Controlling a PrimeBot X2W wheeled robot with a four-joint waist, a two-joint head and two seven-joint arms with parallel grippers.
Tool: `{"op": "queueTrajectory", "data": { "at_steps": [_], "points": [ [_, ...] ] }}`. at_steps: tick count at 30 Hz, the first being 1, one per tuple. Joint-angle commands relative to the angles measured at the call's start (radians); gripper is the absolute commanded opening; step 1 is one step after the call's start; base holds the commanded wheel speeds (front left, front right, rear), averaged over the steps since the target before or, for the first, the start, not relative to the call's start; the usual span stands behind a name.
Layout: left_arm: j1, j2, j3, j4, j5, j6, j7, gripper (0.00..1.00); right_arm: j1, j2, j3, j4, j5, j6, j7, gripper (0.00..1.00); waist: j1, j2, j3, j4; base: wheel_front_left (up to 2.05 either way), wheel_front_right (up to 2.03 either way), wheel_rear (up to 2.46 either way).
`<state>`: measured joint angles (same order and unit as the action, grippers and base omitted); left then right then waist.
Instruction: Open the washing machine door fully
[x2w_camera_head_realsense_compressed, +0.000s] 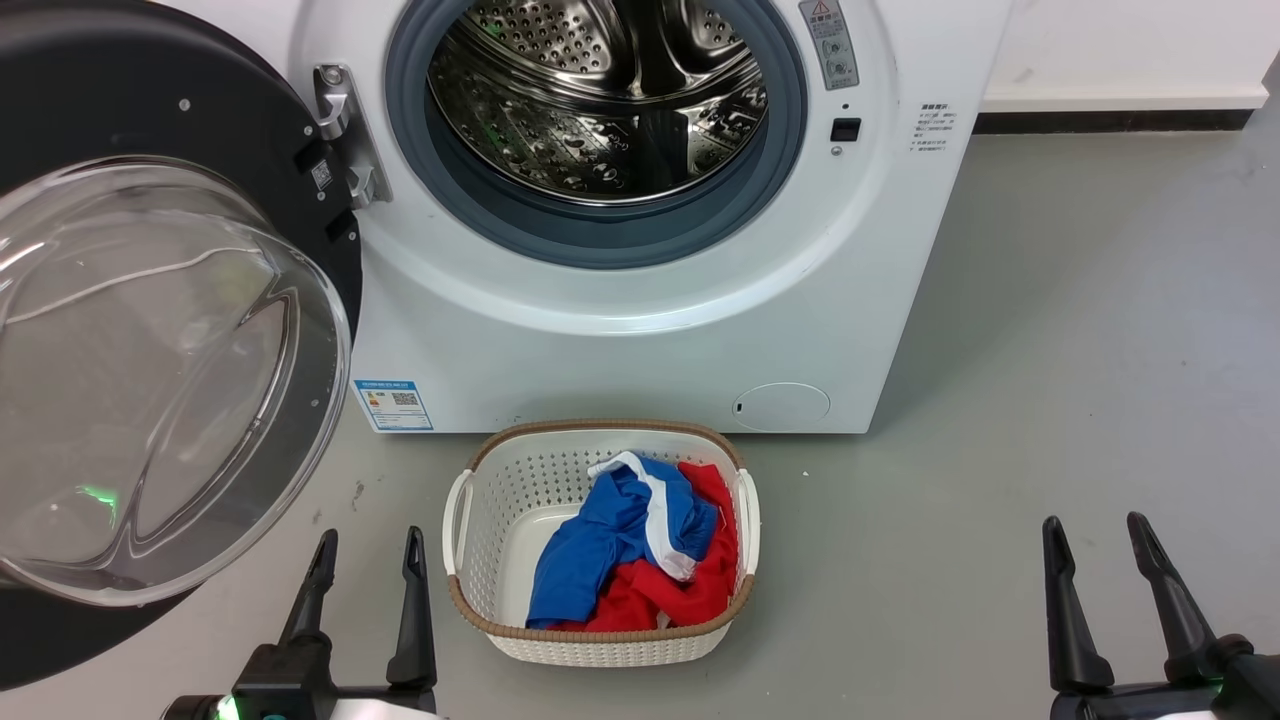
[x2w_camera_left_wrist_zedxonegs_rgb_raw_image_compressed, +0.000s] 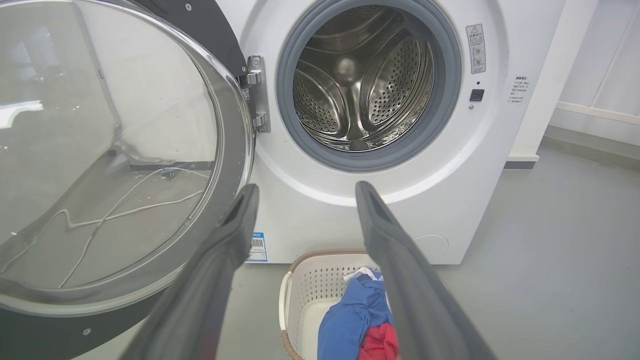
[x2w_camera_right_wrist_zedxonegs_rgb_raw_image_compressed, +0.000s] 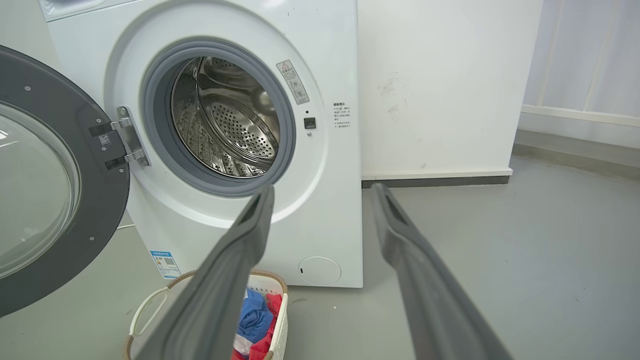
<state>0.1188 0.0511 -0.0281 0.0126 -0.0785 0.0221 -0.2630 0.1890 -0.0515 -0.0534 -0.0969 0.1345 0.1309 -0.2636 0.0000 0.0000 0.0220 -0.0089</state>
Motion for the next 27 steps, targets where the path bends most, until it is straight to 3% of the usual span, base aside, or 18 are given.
{"op": "queueTrajectory", "data": {
  "at_steps": [1,13,14,18,27],
  "points": [
    [0.003,-0.001,0.0,0.003,-0.002,0.004,-0.003,1.0,0.006,0.003,0.001,0.002,0.004,0.0,-0.002,1.0,0.0,0.0,0.001,-0.001,0.0,0.0,0.0],
    [-0.008,-0.001,0.003,0.02,-0.002,0.013,-0.003,1.0,0.002,0.003,0.002,0.013,0.005,0.0,-0.002,1.0,0.0,0.0,-0.002,-0.001,0.0,0.0,0.0],
    [-0.001,0.0,0.003,0.02,-0.004,0.011,0.0,0.0,0.0,0.0,0.001,0.01,0.006,0.0,0.0,0.0,0.0,0.0,-0.002,-0.001,0.0,0.0,0.0],
    [0.004,0.0,0.002,0.056,-0.015,0.008,0.005,0.0,0.002,0.0,0.004,0.043,0.015,0.0,0.002,0.0,0.0,0.0,-0.002,-0.001,0.0,0.0,0.0],
    [-0.025,0.002,0.016,0.078,-0.207,-0.012,0.049,0.0,-0.034,-0.012,0.011,0.076,0.211,0.0,0.036,0.0,0.0,0.0,-0.003,-0.001,0.0,0.0,0.0]
  ]
}}
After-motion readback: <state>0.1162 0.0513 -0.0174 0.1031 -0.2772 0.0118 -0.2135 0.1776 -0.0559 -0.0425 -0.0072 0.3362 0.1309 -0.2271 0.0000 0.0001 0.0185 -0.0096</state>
